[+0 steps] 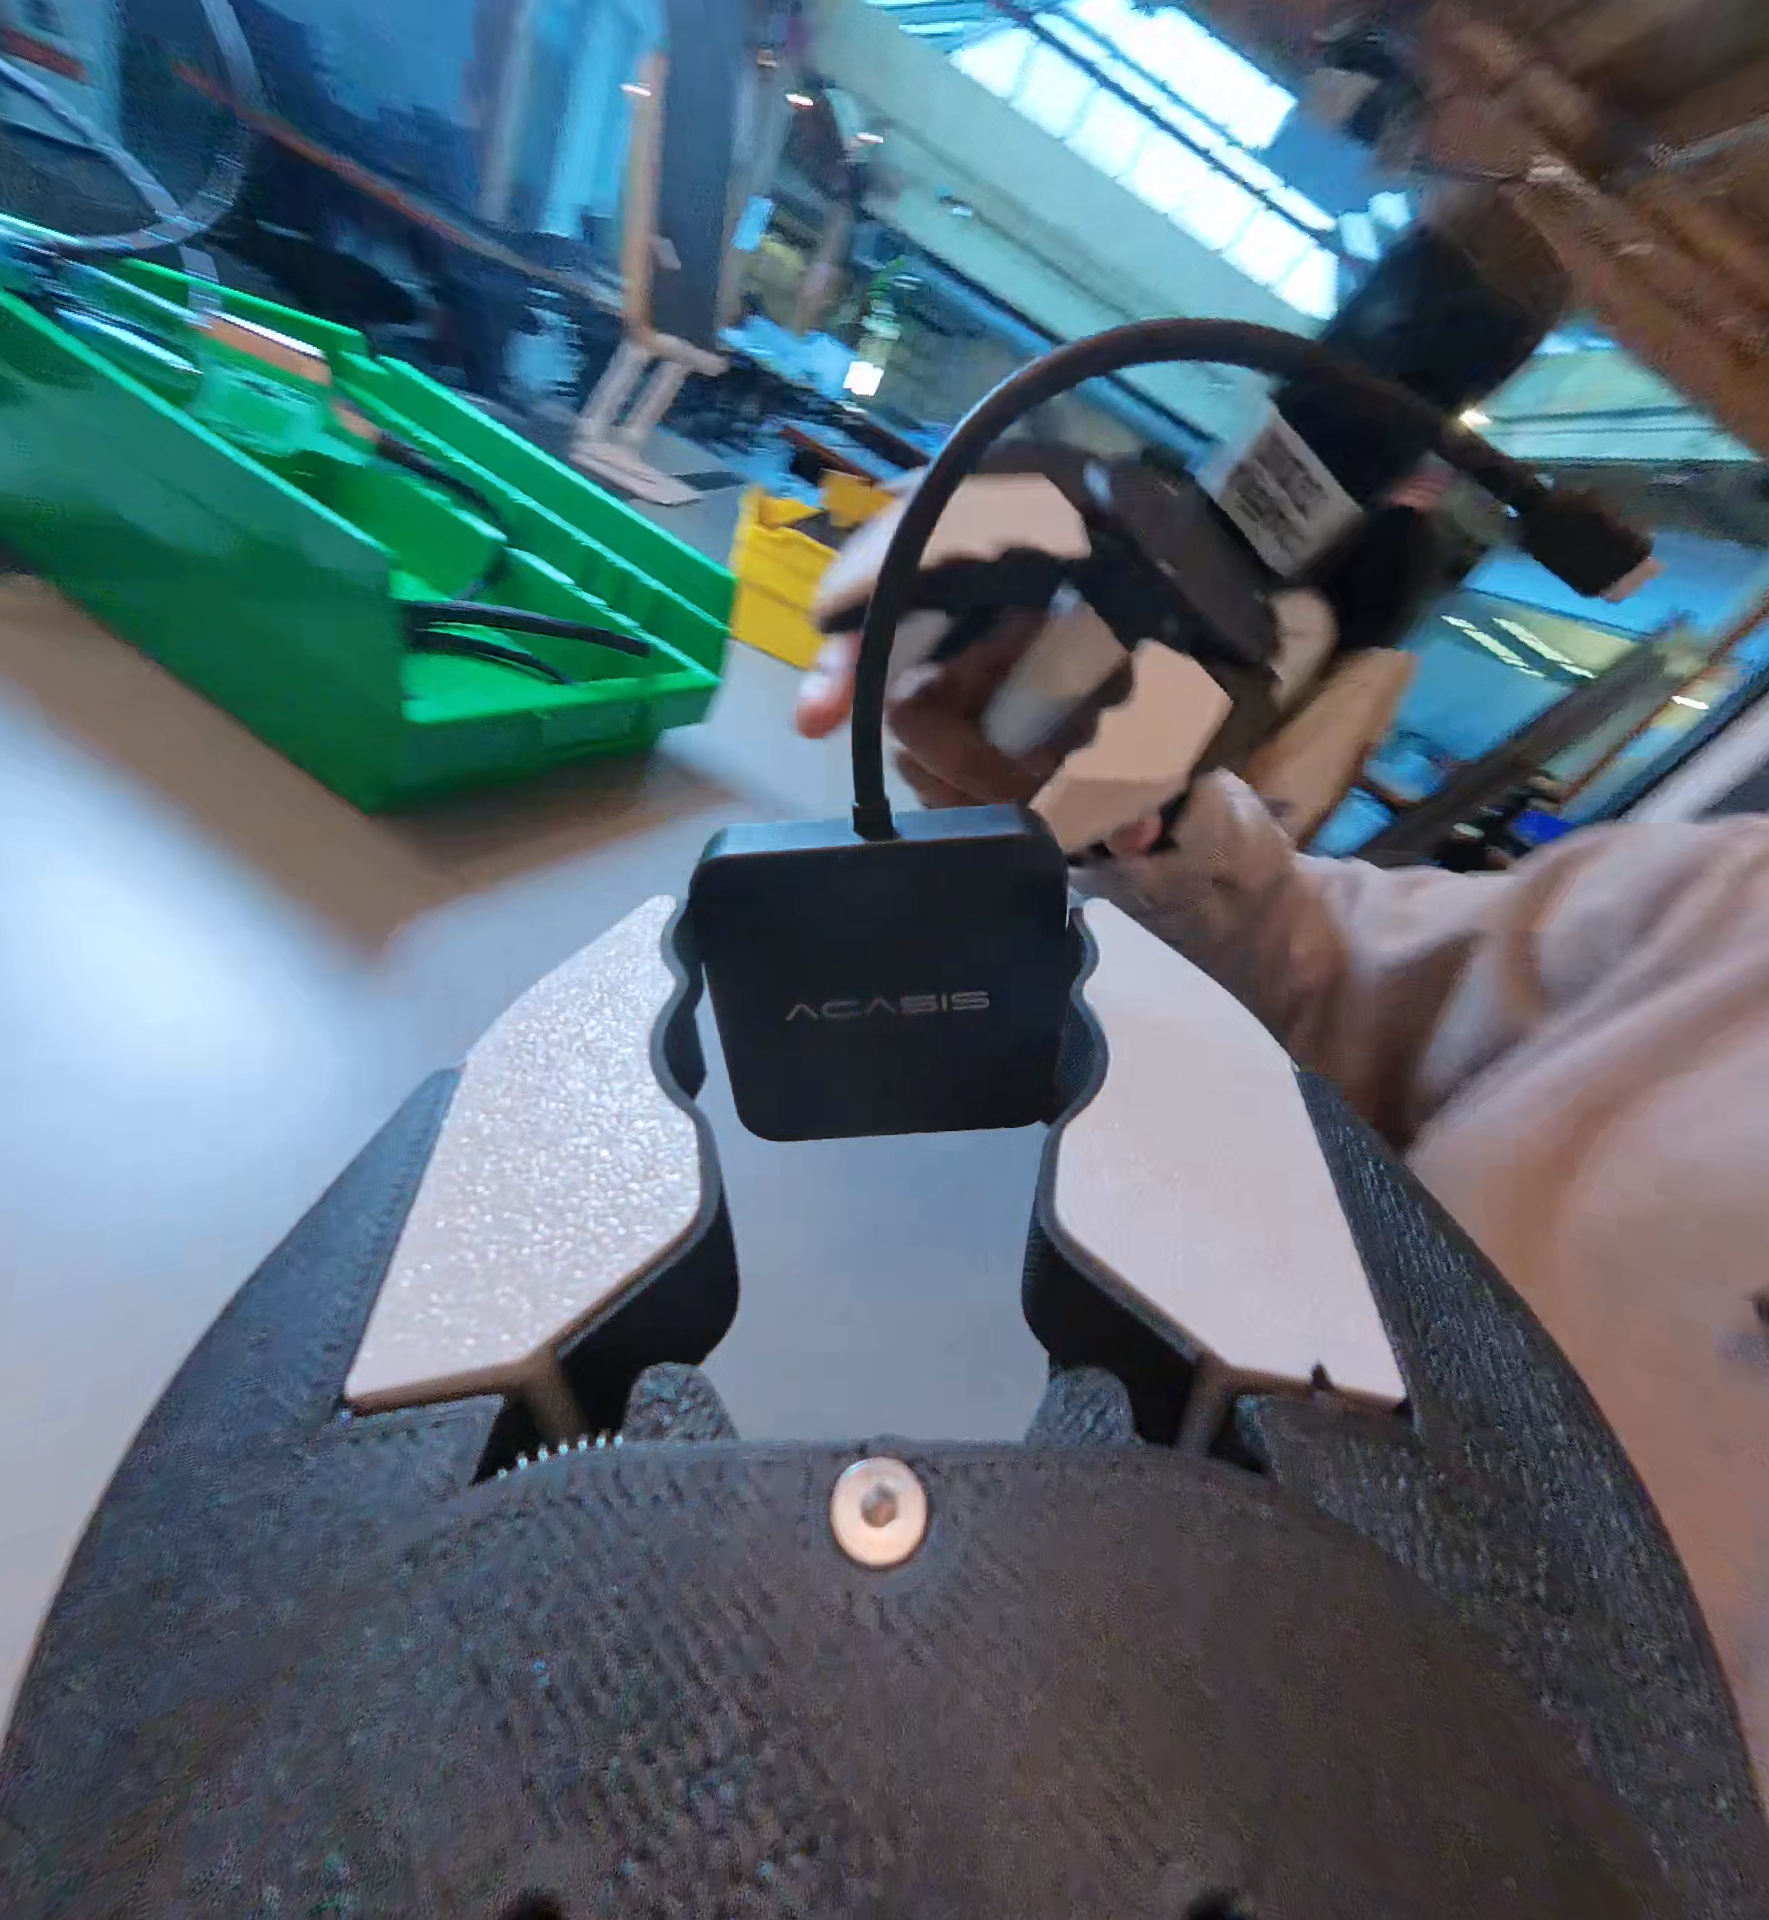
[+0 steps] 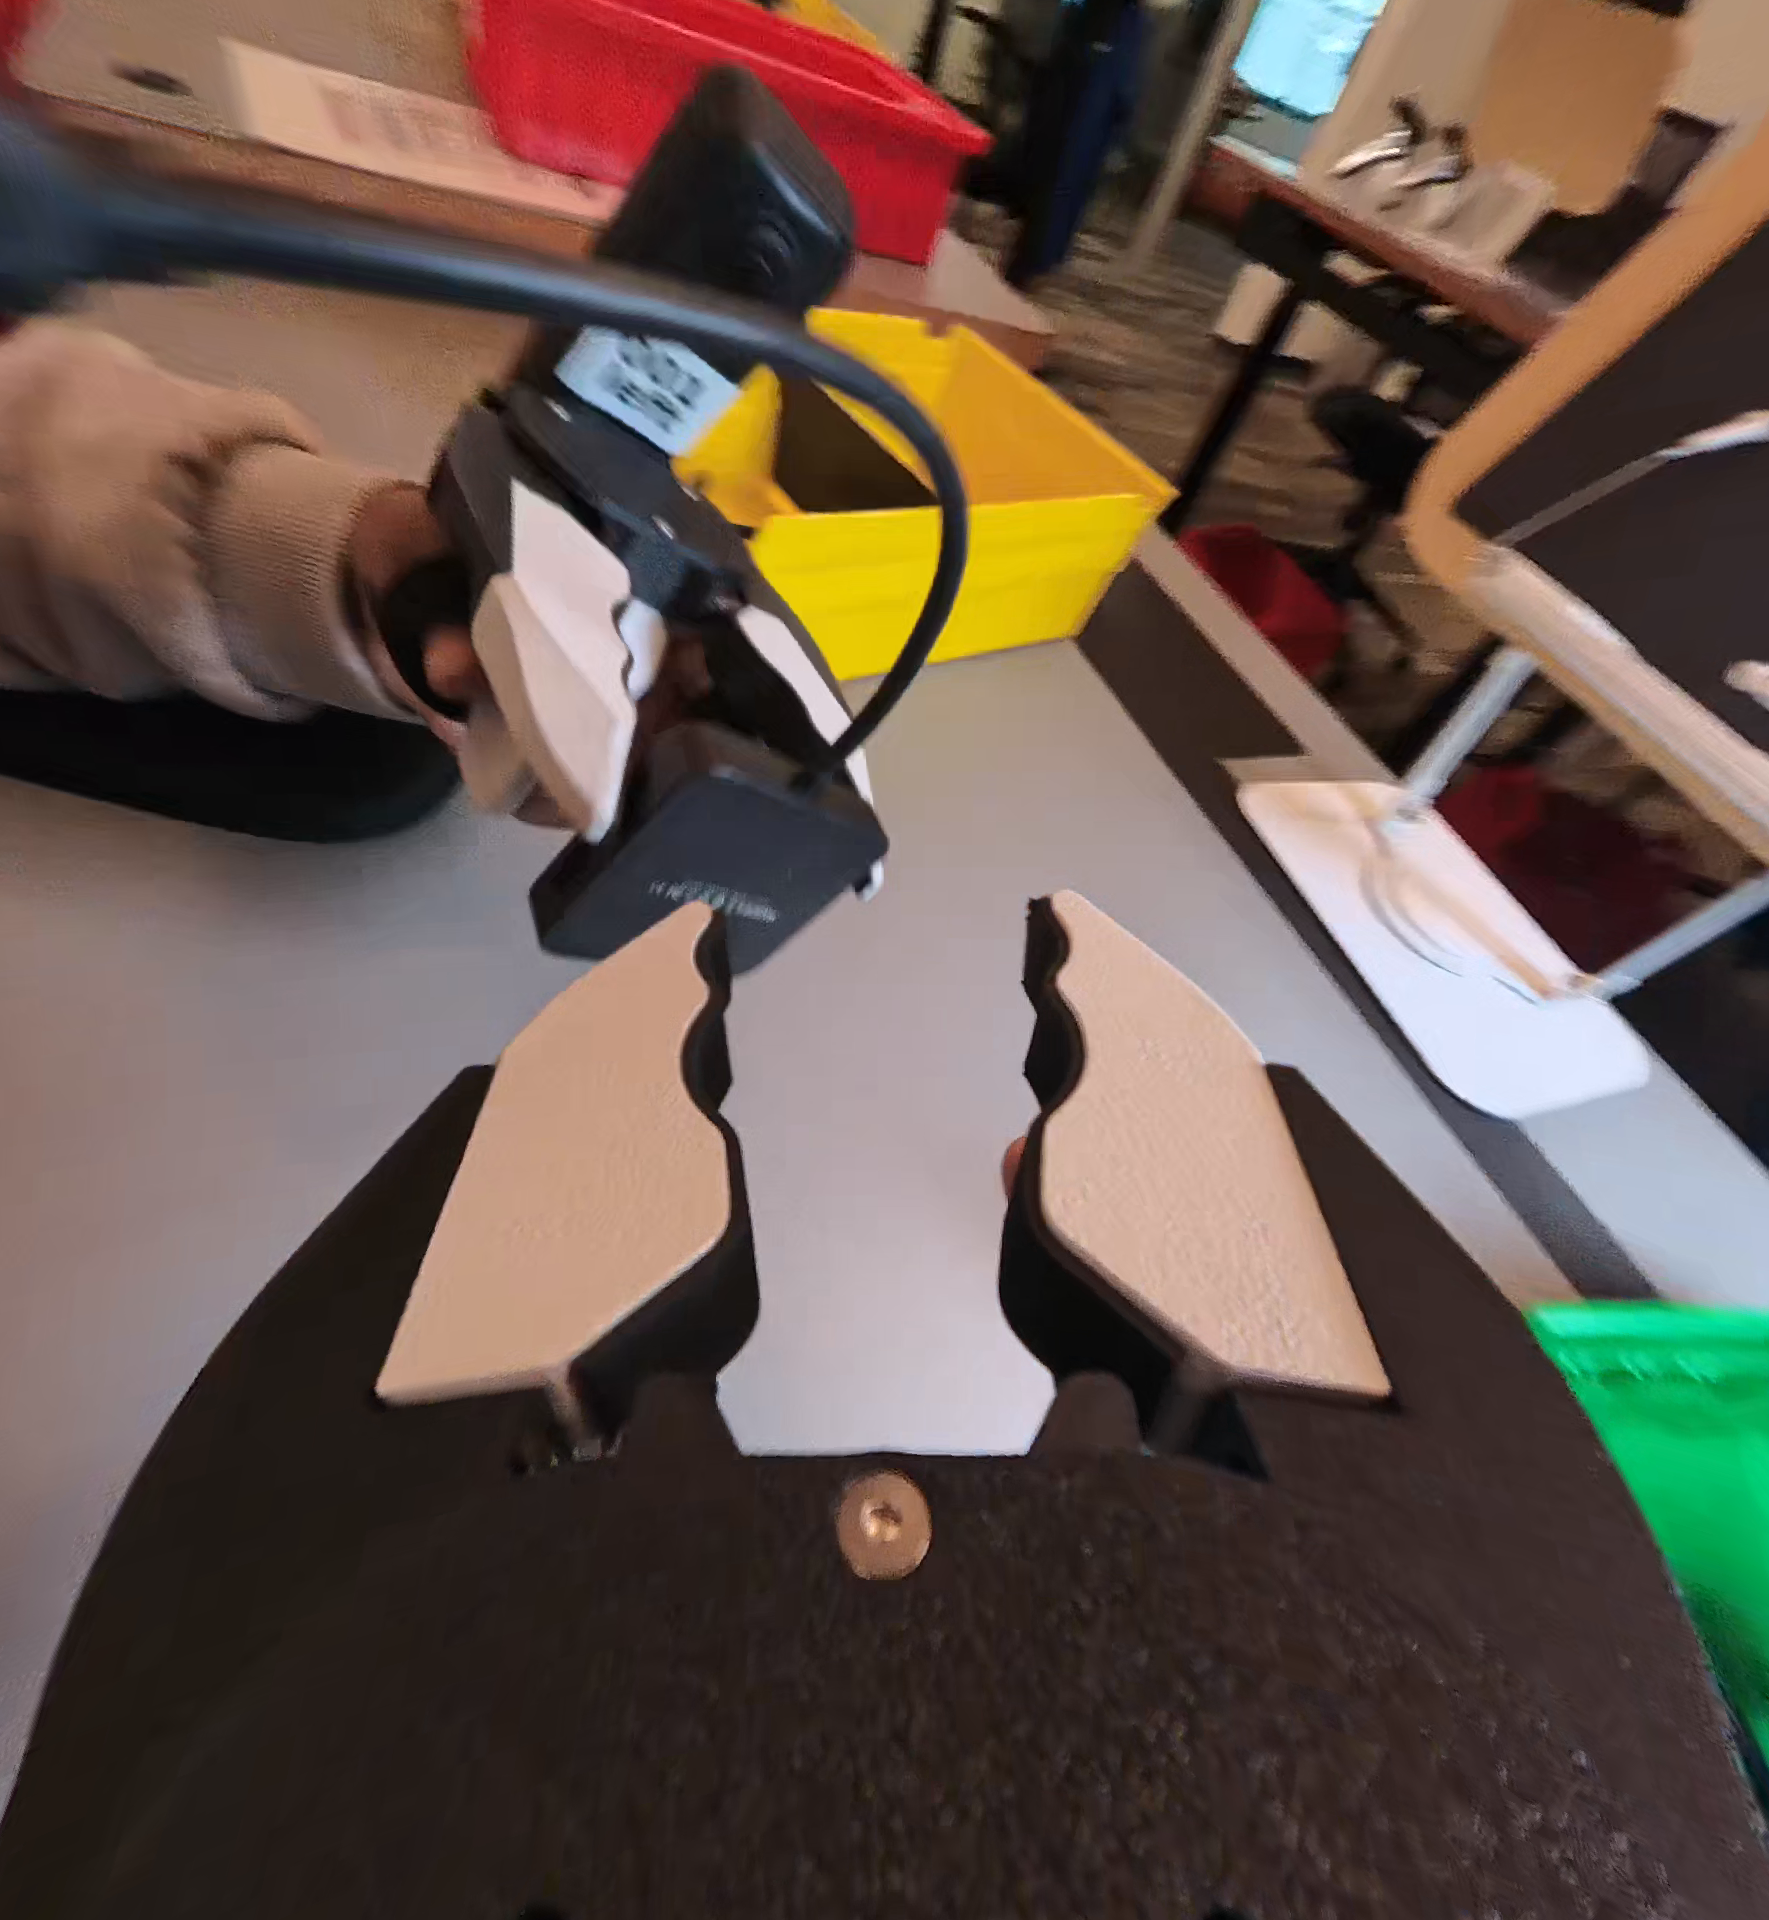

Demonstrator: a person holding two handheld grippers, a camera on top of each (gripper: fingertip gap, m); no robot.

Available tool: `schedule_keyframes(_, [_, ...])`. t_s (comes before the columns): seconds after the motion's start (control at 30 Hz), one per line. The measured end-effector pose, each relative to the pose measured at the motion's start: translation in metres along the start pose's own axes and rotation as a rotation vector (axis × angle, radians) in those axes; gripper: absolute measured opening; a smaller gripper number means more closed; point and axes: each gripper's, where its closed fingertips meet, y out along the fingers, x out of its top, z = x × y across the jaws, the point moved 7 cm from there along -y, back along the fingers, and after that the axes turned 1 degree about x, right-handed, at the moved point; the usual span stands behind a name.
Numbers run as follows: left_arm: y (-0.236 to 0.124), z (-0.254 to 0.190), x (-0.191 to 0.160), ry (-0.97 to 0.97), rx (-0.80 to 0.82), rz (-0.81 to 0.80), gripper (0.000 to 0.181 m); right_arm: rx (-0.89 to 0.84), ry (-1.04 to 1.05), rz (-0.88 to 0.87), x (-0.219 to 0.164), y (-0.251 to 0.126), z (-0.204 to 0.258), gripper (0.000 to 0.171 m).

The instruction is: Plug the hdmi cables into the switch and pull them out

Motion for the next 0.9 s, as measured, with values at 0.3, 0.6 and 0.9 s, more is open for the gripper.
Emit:
schedule_keyframes(0.3, [0.005, -0.029, -0.022, 0.072, -0.257, 0.091, 0.067, 0.359, -0.038, -0.155, -0.035, 0.032, 0.035, 0.066])
schedule_keyframes(0.6, [0.013, -0.024, -0.040, -0.066, -0.281, 0.226, 0.062, 0.330, -0.390, -0.102, -0.040, 0.028, 0.069, 0.025])
schedule_keyframes(0.9, [-0.010, -0.005, -0.018, 0.321, 0.022, 0.104, 0.053, 0.242, -0.154, -0.061, -0.060, 0.023, 0.030, 0.014])
